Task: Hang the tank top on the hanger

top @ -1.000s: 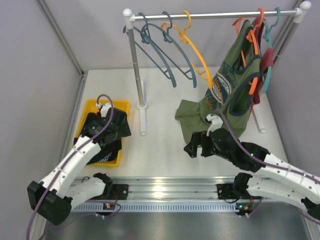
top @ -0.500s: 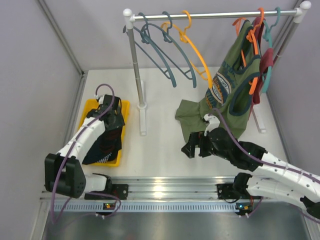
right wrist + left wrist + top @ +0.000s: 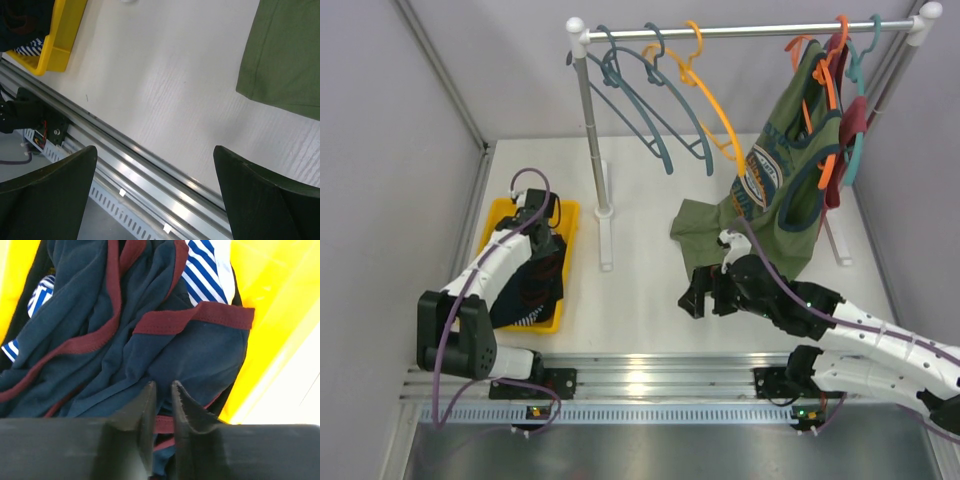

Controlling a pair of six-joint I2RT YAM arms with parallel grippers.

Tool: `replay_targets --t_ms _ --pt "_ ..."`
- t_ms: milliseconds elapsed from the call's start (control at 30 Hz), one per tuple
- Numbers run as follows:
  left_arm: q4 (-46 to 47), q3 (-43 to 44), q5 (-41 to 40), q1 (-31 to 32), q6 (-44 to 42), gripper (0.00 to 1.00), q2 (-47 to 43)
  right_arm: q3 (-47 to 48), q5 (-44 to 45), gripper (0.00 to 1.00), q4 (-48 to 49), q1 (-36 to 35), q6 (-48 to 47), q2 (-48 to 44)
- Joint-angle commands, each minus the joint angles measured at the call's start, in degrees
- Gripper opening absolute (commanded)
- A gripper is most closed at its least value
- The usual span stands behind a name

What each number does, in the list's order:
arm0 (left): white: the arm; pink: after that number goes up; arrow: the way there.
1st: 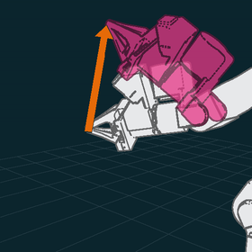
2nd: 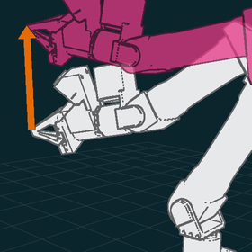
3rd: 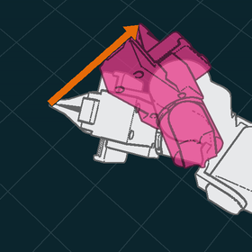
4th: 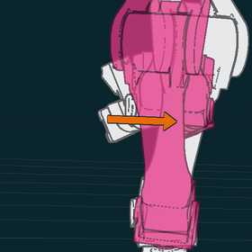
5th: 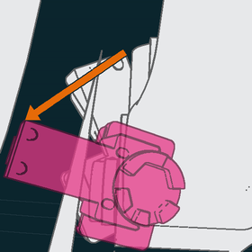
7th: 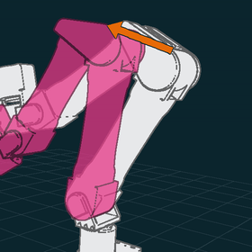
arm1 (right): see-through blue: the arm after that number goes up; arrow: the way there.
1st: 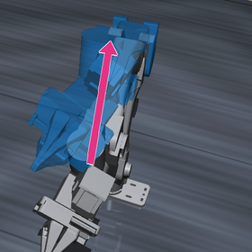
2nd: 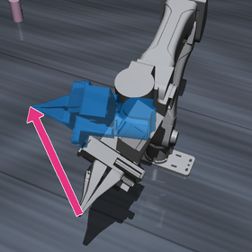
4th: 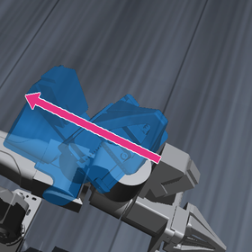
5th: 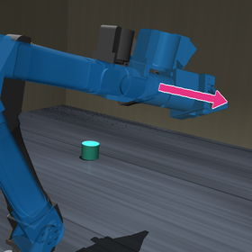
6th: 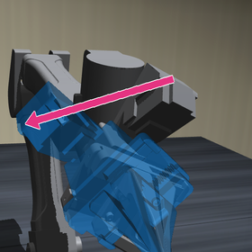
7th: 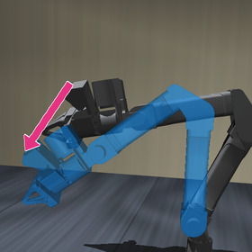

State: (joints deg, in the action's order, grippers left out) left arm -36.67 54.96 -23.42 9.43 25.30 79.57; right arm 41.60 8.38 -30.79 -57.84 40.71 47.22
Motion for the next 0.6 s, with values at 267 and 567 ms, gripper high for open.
replay_targets --t_ms 267,567 --pt "-4.37 6.29 0.83 -0.38 -1.57 0.00 -9.07 0.76 -0.91 1.00 3.72 0.80 0.16 0.15" --pt "-13.07 17.63 8.82 -0.12 -1.31 0.00 -18.12 3.56 -0.91 1.00 4.59 0.80 -0.45 1.91"
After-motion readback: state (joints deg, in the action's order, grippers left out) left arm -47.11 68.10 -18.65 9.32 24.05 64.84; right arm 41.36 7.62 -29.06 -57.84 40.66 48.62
